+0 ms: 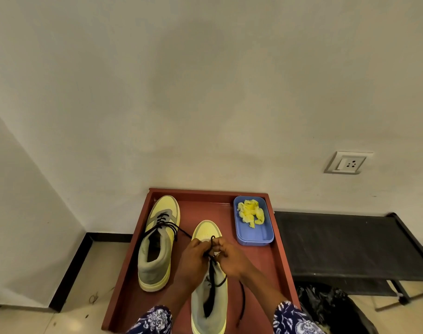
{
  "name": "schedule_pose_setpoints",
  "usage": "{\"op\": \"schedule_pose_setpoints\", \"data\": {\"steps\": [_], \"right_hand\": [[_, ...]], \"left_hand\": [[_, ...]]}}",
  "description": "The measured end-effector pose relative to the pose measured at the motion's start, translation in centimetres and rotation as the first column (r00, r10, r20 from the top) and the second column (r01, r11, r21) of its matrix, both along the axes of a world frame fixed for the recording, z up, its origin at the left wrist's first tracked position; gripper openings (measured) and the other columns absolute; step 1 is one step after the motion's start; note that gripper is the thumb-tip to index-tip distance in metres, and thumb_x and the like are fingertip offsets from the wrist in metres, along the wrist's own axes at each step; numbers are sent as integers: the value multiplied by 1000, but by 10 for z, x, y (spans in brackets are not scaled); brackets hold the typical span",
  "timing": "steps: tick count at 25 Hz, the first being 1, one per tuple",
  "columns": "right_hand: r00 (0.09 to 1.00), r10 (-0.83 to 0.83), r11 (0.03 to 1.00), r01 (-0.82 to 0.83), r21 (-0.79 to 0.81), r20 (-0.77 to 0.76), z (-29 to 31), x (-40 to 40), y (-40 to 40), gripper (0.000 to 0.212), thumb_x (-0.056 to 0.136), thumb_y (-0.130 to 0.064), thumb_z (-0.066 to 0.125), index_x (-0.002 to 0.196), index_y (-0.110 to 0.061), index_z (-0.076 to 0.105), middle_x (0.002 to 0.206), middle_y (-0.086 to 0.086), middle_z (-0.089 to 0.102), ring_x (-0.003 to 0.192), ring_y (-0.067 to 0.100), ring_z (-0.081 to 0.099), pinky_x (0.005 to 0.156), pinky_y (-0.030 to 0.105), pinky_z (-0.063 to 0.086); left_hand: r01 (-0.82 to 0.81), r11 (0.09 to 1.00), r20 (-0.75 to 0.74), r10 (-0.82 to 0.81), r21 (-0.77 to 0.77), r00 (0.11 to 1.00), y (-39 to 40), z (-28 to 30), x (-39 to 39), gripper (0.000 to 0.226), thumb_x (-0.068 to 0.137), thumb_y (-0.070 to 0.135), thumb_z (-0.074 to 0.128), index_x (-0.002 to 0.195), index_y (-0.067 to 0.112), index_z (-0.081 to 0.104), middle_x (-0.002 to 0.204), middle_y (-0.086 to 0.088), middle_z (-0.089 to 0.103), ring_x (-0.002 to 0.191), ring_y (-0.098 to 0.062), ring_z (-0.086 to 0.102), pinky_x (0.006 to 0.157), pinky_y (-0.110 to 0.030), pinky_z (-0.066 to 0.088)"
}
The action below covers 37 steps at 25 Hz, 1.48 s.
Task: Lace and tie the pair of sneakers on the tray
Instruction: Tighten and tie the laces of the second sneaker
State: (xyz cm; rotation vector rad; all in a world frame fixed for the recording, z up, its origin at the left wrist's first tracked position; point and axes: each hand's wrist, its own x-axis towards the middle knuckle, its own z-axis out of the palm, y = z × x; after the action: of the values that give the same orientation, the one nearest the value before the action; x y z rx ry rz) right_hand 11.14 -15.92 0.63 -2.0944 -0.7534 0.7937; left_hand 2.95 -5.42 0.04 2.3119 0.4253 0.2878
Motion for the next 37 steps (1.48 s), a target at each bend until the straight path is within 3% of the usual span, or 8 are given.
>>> {"op": "schedule_pose_setpoints", "data": {"steps": [3,7,12,19,24,29,34,37], "right_hand": [[997,64,997,-62,-35,52,1,3,3,28,89,0,45,113,-10,52,96,2,62,91,16,59,82,27,47],[987,65,995,-53,-85,144,10,8,1,20,84,-1,50,99,-12,57,84,3,62,84,21,60,76,33,50],[988,92,992,-81,-97,123,14,7,-1,10,90,-8,44,94,-17,47,84,4,56,75,18,52,70,32,42],[999,3,998,-5,-59,-33,18,1,-7,26,83,-11,57,78,-29,39,73,-9,48,69,9,45,63,23,37],[855,11,969,118,-216,519,25,1,-12,13,84,-17,47,96,-18,50,101,7,59,96,28,54,68,29,34],[714,-32,907,315,-279,700,28,5,-21,26,89,-20,41,111,-9,50,110,11,58,97,31,57,75,37,47],[770,-427,857,512,-58,474,39,9,-26,21,95,-17,39,110,-5,47,97,14,63,81,28,58,61,32,38],[702,-708,698,681,222,74,42,17,-23,15,95,-11,42,99,-4,54,83,18,64,70,27,56,60,43,49]], "left_hand": [[-33,999,43,33,-14,999,-3,-6,1,30,77,-9,52,98,6,65,72,17,38,72,-11,46,61,-9,34],[-98,991,48,103,-95,994,1,-13,-1,5,70,1,53,73,2,57,64,11,48,63,-9,48,61,-32,43],[-106,987,11,108,-120,994,4,-11,-2,45,76,-4,57,57,33,39,53,14,54,62,6,53,54,-9,33],[-128,980,-47,122,-153,991,-6,-12,0,35,82,-2,56,63,21,37,59,7,45,57,-5,43,53,-12,32],[-166,968,-25,164,-188,986,-6,-11,1,43,81,1,60,59,21,29,56,9,40,53,-6,39,52,-12,33],[-187,954,-97,168,-233,981,-1,-14,-3,39,81,7,62,61,21,33,61,8,46,55,-1,42,56,-14,33],[-244,932,-136,214,-267,967,-1,-9,-3,36,83,8,61,61,21,36,63,8,48,62,-6,44,58,-13,36],[-265,927,-153,230,-267,961,-1,-5,-5,37,83,9,62,60,21,36,61,9,46,59,-5,43,54,-10,34]]}}
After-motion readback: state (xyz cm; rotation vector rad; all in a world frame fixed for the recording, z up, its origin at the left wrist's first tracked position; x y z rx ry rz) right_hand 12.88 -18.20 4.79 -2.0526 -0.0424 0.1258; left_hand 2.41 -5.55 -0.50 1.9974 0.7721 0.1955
